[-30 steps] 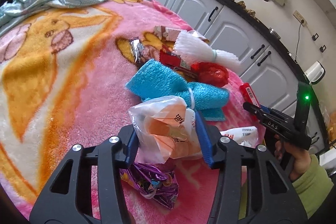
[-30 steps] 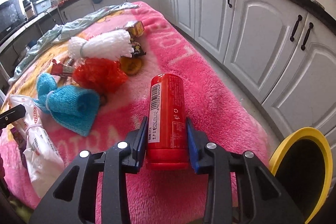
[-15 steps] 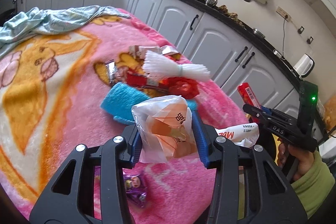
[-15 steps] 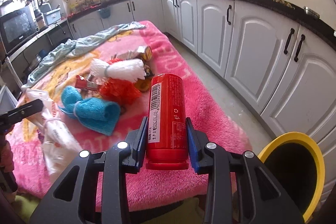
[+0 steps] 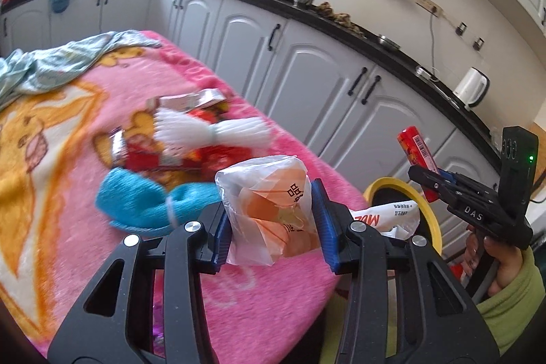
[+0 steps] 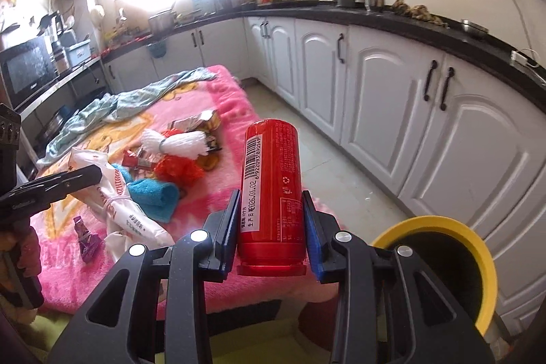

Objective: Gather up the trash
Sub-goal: 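Carry the bag and canister over the bin and open both tools, then move both open tools back over the table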

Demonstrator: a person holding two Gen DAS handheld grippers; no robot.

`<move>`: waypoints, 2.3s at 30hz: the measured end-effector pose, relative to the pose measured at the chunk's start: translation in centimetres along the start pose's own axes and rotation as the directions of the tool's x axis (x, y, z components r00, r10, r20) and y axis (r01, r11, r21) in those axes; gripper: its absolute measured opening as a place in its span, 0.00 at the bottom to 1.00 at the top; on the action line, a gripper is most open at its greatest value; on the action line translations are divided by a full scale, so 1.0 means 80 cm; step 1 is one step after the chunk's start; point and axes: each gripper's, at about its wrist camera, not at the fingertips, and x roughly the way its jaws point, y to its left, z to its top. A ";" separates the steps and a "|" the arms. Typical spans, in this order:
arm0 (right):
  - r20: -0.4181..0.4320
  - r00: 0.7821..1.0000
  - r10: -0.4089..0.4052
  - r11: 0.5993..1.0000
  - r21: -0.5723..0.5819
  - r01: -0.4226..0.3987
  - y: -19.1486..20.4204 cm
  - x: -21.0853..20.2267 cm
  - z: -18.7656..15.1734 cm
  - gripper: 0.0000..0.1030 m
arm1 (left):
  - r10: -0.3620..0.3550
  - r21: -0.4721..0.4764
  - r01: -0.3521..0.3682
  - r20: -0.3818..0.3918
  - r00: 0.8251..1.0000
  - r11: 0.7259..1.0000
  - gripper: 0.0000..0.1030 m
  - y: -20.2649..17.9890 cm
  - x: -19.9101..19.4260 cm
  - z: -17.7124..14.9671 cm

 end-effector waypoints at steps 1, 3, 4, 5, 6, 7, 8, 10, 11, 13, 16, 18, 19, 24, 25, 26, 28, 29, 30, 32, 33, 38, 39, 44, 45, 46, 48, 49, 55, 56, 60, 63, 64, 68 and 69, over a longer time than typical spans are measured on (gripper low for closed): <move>0.007 1.000 -0.003 1.000 0.006 0.003 -0.006 -0.007 0.000 0.31 | -0.008 0.014 0.008 0.001 1.000 1.000 0.34 -0.009 0.003 0.003; 0.027 0.999 -0.021 1.000 0.015 0.021 -0.015 -0.022 -0.001 0.31 | -0.023 0.034 0.023 0.003 1.000 0.999 0.34 -0.023 0.007 0.008; 0.035 0.999 -0.029 0.999 0.021 0.028 -0.020 -0.028 -0.001 0.31 | -0.030 0.042 0.030 0.003 1.000 0.999 0.34 -0.029 0.009 0.010; 0.042 0.999 -0.035 0.999 0.027 0.034 -0.023 -0.033 -0.001 0.31 | -0.038 0.051 0.038 0.004 0.999 0.998 0.33 -0.037 0.012 0.013; 0.053 0.998 -0.043 0.999 0.035 0.041 -0.030 -0.041 -0.001 0.31 | -0.046 0.061 0.045 0.006 0.999 0.997 0.33 -0.044 0.014 0.015; 0.059 0.997 -0.050 0.998 0.039 0.048 -0.034 -0.046 -0.002 0.31 | -0.053 0.071 0.052 0.009 0.999 0.996 0.33 -0.051 0.016 0.018; 0.069 0.996 -0.062 0.997 0.045 0.059 -0.040 -0.053 -0.002 0.31 | -0.058 0.077 0.058 0.009 0.998 0.995 0.33 -0.057 0.018 0.020; 0.085 0.993 -0.081 0.995 0.060 0.076 -0.051 -0.065 -0.004 0.31 | -0.074 0.094 0.073 0.010 0.997 0.993 0.33 -0.071 0.023 0.025; 0.090 0.992 -0.090 0.994 0.071 0.084 -0.057 -0.070 -0.005 0.31 | -0.080 0.101 0.078 0.012 0.997 0.992 0.33 -0.078 0.024 0.026; 0.103 0.989 -0.111 0.991 0.092 0.101 -0.070 -0.082 -0.008 0.31 | -0.092 0.115 0.090 0.013 0.996 0.989 0.33 -0.089 0.028 0.028; 0.116 0.983 -0.145 0.983 0.125 0.131 -0.090 -0.096 -0.014 0.31 | -0.110 0.142 0.107 0.015 0.994 0.984 0.33 -0.113 0.034 0.032; 0.118 0.980 -0.159 0.980 0.142 0.142 -0.100 -0.102 -0.019 0.31 | -0.117 0.153 0.113 0.013 0.993 0.982 0.33 -0.122 0.038 0.033; 0.118 0.979 -0.167 0.977 0.154 0.148 -0.107 -0.105 -0.022 0.31 | -0.122 0.158 0.119 0.011 0.992 0.980 0.33 -0.129 0.042 0.034; 0.118 0.973 -0.199 0.965 0.194 0.174 -0.131 -0.111 -0.031 0.31 | -0.133 0.188 0.130 0.002 0.991 0.974 0.33 -0.155 0.054 0.034; 0.120 0.972 -0.203 0.964 0.200 0.177 -0.134 -0.114 -0.032 0.31 | -0.136 0.194 0.134 -0.001 0.991 0.972 0.33 -0.161 0.058 0.034; 0.122 0.970 -0.210 0.962 0.204 0.183 -0.137 -0.115 -0.033 0.31 | -0.138 0.198 0.135 -0.003 0.990 0.971 0.33 -0.164 0.060 0.034; 0.124 0.966 -0.227 0.956 0.215 0.198 -0.144 -0.119 -0.036 0.31 | -0.141 0.210 0.140 -0.008 0.990 0.968 0.33 -0.174 0.066 0.034; 0.125 0.964 -0.233 0.954 0.221 0.202 -0.146 -0.120 -0.037 0.31 | -0.141 0.215 0.140 -0.009 0.990 0.967 0.33 -0.178 0.069 0.033; 0.123 0.964 -0.237 0.951 0.233 0.204 -0.152 -0.121 -0.039 0.31 | -0.142 0.220 0.141 -0.012 0.990 0.965 0.33 -0.183 0.073 0.033; 0.116 0.963 -0.245 0.945 0.251 0.210 -0.161 -0.121 -0.043 0.31 | -0.142 0.228 0.142 -0.017 0.990 0.963 0.33 -0.192 0.081 0.031; 0.111 0.962 -0.249 0.942 0.261 0.213 -0.166 -0.120 -0.046 0.31 | -0.141 0.235 0.141 -0.019 0.990 0.962 0.34 -0.196 0.085 0.030; 0.075 0.962 -0.263 0.924 0.308 0.228 -0.193 -0.112 -0.060 0.31 | -0.122 0.287 0.127 -0.037 0.992 0.949 0.34 -0.225 0.111 0.019; 0.063 0.963 -0.263 0.920 0.318 0.230 -0.199 -0.108 -0.064 0.32 | -0.117 0.301 0.124 -0.042 0.992 0.945 0.34 -0.231 0.118 0.016; 0.010 0.965 -0.261 0.903 0.355 0.241 -0.222 -0.088 -0.084 0.32 | -0.096 0.356 0.111 -0.059 0.994 0.928 0.35 -0.261 0.152 0.000; 0.003 0.966 -0.258 0.901 0.362 0.239 -0.226 -0.085 -0.087 0.32 | -0.092 0.364 0.109 -0.062 0.994 0.925 0.35 -0.266 0.159 -0.004; -0.008 0.968 -0.252 0.898 0.370 0.237 -0.230 -0.080 -0.091 0.32 | -0.089 0.370 0.107 -0.066 0.994 0.923 0.35 -0.269 0.164 -0.006; -0.028 0.967 -0.253 0.891 0.383 0.245 -0.237 -0.071 -0.098 0.32 | -0.082 0.384 0.104 -0.075 0.994 0.918 0.38 -0.277 0.176 -0.013; -0.033 0.966 -0.257 0.887 0.389 0.250 -0.240 -0.069 -0.099 0.32 | -0.078 0.389 0.104 -0.082 0.994 0.916 0.38 -0.279 0.181 -0.016; -0.026 0.962 -0.273 0.866 0.428 0.258 -0.253 -0.073 -0.107 0.48 | -0.070 0.385 0.107 -0.111 0.991 0.917 0.49 -0.274 0.192 -0.025; -0.025 0.961 -0.274 0.865 0.430 0.258 -0.253 -0.073 -0.107 0.48 | -0.069 0.380 0.107 -0.112 0.991 0.919 0.52 -0.273 0.192 -0.024; -0.013 0.963 -0.271 0.872 0.420 0.251 -0.245 -0.077 -0.103 0.51 | -0.065 0.349 0.098 -0.106 0.992 0.932 0.62 -0.259 0.185 -0.018; 0.002 0.962 -0.273 0.884 0.395 0.250 -0.234 -0.080 -0.096 0.54 | -0.059 0.323 0.085 -0.090 0.994 0.942 0.63 -0.245 0.174 -0.013; 0.008 0.961 -0.276 0.888 0.384 0.252 -0.228 -0.082 -0.093 0.55 | -0.057 0.315 0.081 -0.086 0.995 0.945 0.64 -0.241 0.171 -0.011; 0.038 0.959 -0.280 0.907 0.339 0.251 -0.207 -0.089 -0.078 0.60 | -0.046 0.266 0.062 -0.066 0.997 0.962 0.80 -0.215 0.154 -0.002; 0.050 0.958 -0.282 0.913 0.321 0.252 -0.199 -0.091 -0.074 0.62 | -0.043 0.257 0.056 -0.058 0.997 0.965 0.81 -0.209 0.148 -0.001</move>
